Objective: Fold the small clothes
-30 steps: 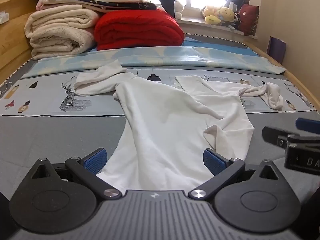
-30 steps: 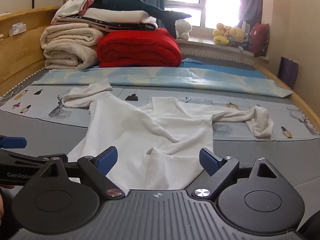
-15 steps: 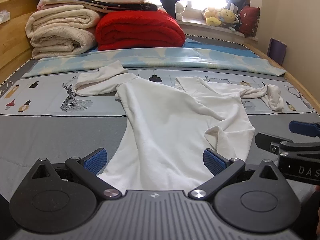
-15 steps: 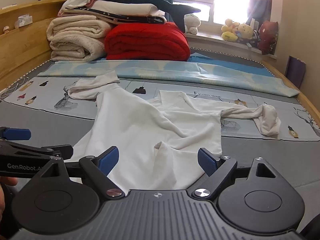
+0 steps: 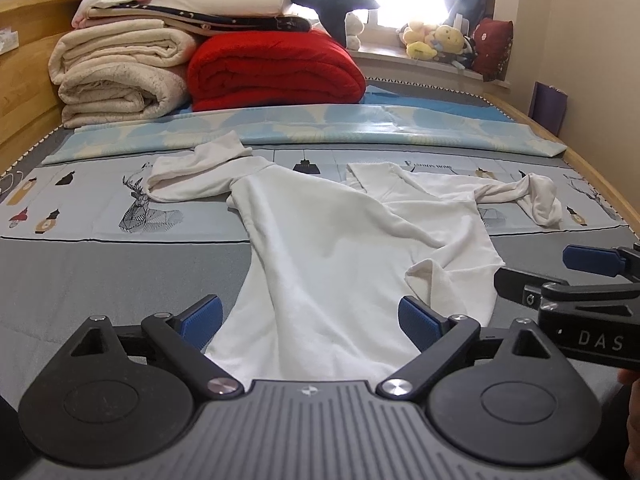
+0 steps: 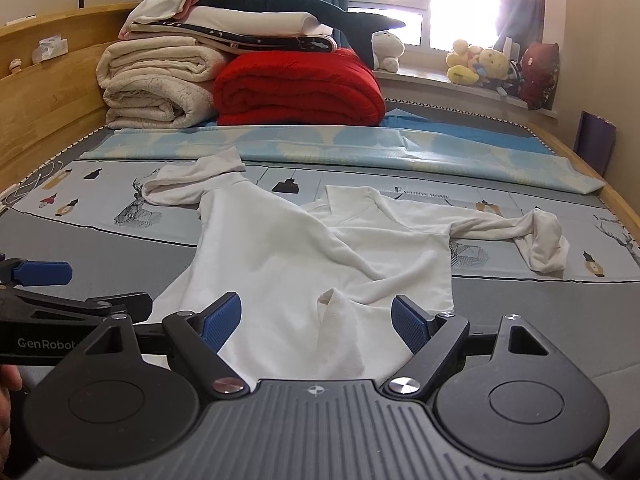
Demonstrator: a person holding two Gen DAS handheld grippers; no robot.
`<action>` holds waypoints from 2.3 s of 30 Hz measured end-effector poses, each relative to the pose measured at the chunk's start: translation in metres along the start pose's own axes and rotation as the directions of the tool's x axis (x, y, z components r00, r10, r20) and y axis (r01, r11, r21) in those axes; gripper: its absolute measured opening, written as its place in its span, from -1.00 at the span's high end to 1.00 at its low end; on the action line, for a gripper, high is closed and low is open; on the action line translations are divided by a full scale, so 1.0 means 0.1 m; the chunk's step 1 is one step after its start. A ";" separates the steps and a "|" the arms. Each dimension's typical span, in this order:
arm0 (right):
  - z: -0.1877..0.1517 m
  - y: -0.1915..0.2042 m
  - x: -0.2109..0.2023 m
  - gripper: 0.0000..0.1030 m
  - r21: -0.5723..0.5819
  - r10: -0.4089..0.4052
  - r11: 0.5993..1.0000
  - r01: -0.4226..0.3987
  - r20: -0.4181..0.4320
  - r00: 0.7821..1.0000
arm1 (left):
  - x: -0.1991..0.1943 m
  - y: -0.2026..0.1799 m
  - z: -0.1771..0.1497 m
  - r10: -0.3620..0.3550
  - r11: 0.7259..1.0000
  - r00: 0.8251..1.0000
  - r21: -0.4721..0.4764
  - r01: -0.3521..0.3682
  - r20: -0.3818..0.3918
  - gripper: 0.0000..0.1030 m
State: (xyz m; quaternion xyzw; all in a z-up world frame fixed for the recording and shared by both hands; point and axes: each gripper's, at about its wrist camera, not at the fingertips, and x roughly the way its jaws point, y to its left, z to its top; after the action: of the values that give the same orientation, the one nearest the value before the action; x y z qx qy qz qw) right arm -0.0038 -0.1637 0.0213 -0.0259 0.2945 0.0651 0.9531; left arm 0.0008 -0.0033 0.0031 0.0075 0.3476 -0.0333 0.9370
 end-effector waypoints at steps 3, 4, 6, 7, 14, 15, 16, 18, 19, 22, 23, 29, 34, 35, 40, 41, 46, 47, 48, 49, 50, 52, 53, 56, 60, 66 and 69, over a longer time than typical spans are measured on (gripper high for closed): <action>0.01 0.00 0.01 -0.61 0.000 0.003 1.000 -0.003 -0.002 1.000 | -0.02 0.00 0.01 0.003 1.000 1.000 0.001 -0.003 0.006 -0.88; 0.01 -0.01 0.01 -0.61 0.001 0.005 1.000 -0.005 -0.001 1.000 | -0.02 0.00 0.01 -0.002 1.000 1.000 0.001 0.002 0.003 -0.86; 0.00 -0.02 0.00 -0.61 0.002 0.006 1.000 -0.006 0.003 1.000 | 0.00 0.00 0.02 -0.009 1.000 1.000 -0.003 0.009 -0.008 -0.84; 0.00 -0.02 0.00 -0.61 0.005 0.006 1.000 -0.006 0.004 1.000 | 0.00 0.00 0.02 -0.008 1.000 1.000 -0.001 0.008 -0.010 -0.84; -0.01 0.02 -0.04 -0.48 0.001 -0.010 1.000 0.010 0.034 0.999 | 0.00 -0.03 0.04 0.011 1.000 1.000 0.008 -0.011 0.016 -0.82; -0.01 0.03 -0.05 -0.45 0.001 -0.012 1.000 0.012 0.043 0.999 | 0.00 -0.03 0.04 0.012 1.000 1.000 0.008 -0.012 0.020 -0.82; 0.00 0.03 -0.05 -0.44 -0.001 -0.017 1.000 0.017 0.052 0.998 | 0.00 -0.03 0.04 0.013 1.000 1.000 0.009 -0.013 0.024 -0.82; 0.00 0.03 -0.06 -0.44 -0.005 -0.039 0.999 0.039 0.065 0.997 | -0.01 -0.04 0.04 0.012 1.000 1.000 0.013 -0.012 0.025 -0.82; 0.01 0.03 -0.05 -0.44 -0.003 -0.044 0.999 0.044 0.069 0.997 | 0.00 -0.04 0.04 0.013 1.000 1.000 0.016 -0.013 0.024 -0.82; 0.02 0.01 -0.04 -0.44 0.003 -0.045 0.999 0.045 0.065 0.997 | 0.01 -0.04 0.04 0.018 0.999 1.000 0.038 -0.018 0.021 -0.82; 0.01 0.00 -0.03 -0.44 -0.001 -0.043 0.999 0.043 0.057 0.997 | 0.00 -0.04 0.04 0.018 0.999 1.000 0.040 -0.019 0.020 -0.82; 0.00 0.01 0.02 -0.45 0.012 -0.027 1.000 0.027 0.026 0.999 | 0.00 -0.04 0.03 -0.015 0.999 1.000 0.050 0.014 0.014 -0.36; 0.02 -0.04 0.00 -0.45 0.040 0.000 0.999 -0.001 0.017 1.000 | 0.02 -0.04 -0.01 -0.050 0.994 0.999 0.097 0.051 -0.009 0.66; 0.03 -0.08 0.01 -0.45 0.054 0.018 0.998 -0.018 0.006 1.000 | 0.02 -0.02 0.00 -0.055 0.994 0.998 0.098 0.056 -0.008 0.69; 0.29 -0.39 0.04 -0.45 0.086 0.056 0.995 -0.056 -0.001 0.998 | 0.03 0.31 0.23 -0.128 0.984 0.992 0.123 0.129 -0.018 0.84; 0.37 -0.48 0.05 -0.45 0.076 0.053 0.996 -0.053 0.004 0.999 | 0.05 0.37 0.28 -0.136 0.977 0.991 0.164 0.136 -0.013 0.84; 0.66 -0.79 0.31 -0.45 -0.038 0.042 0.998 -0.043 -0.021 0.999 | 0.42 0.69 0.48 -0.145 0.951 0.988 0.268 0.155 -0.059 0.83; 0.68 -0.84 0.40 -0.45 -0.037 0.049 0.998 -0.051 -0.040 0.998 | 0.55 0.78 0.47 -0.146 0.957 0.986 0.242 0.162 -0.081 0.83; 0.69 -0.87 0.51 -0.45 -0.028 0.055 0.998 -0.056 -0.059 0.997 | 0.70 0.89 0.43 -0.140 0.966 0.984 0.201 0.159 -0.106 0.81; 0.67 -0.89 0.61 -0.45 -0.016 0.059 0.998 -0.060 -0.077 0.995 | 0.89 1.01 0.36 -0.125 0.980 0.981 0.133 0.145 -0.148 0.81; 0.64 -0.90 0.73 -0.45 -0.001 0.064 0.998 -0.065 -0.096 0.993 | 1.07 1.11 0.29 -0.106 0.990 0.972 0.068 0.123 -0.207 0.82; 0.51 -0.89 0.96 -0.45 0.036 0.078 0.997 -0.073 -0.142 0.987 | 1.35 1.22 0.22 -0.110 0.994 0.944 -0.044 0.101 -0.312 0.82; 0.43 -0.86 1.08 -0.45 0.036 0.074 0.997 -0.068 -0.174 0.982 | 1.43 1.24 0.20 -0.143 0.989 0.935 -0.078 0.124 -0.324 0.82; 0.31 -0.71 1.32 -0.45 0.023 0.083 0.997 -0.080 -0.237 0.968 | 1.64 1.15 0.16 -0.150 0.989 0.919 -0.045 0.143 -0.365 0.79; 0.21 -0.48 1.52 -0.45 -0.062 0.069 0.994 -0.088 -0.261 0.963 | 1.89 1.01 0.03 -0.107 0.992 0.901 0.010 0.123 -0.420 0.74; 0.10 -0.35 1.80 -0.40 -0.118 0.033 0.990 -0.076 -0.331 0.943 | 1.94 0.91 -0.04 -0.073 0.990 0.904 0.078 0.116 -0.421 0.74; 0.05 -0.40 1.89 0.21 -0.113 0.016 0.992 -0.059 -0.351 0.936 | 1.93 0.91 -0.03 -0.064 0.989 0.905 0.097 0.115 -0.420 0.82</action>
State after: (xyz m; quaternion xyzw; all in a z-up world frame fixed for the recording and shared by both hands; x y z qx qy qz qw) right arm 0.1590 -0.1822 -0.0812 -0.0896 0.4550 0.0954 0.8808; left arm 0.1511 0.0767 -0.1255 0.0547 0.5364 -0.0946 0.8368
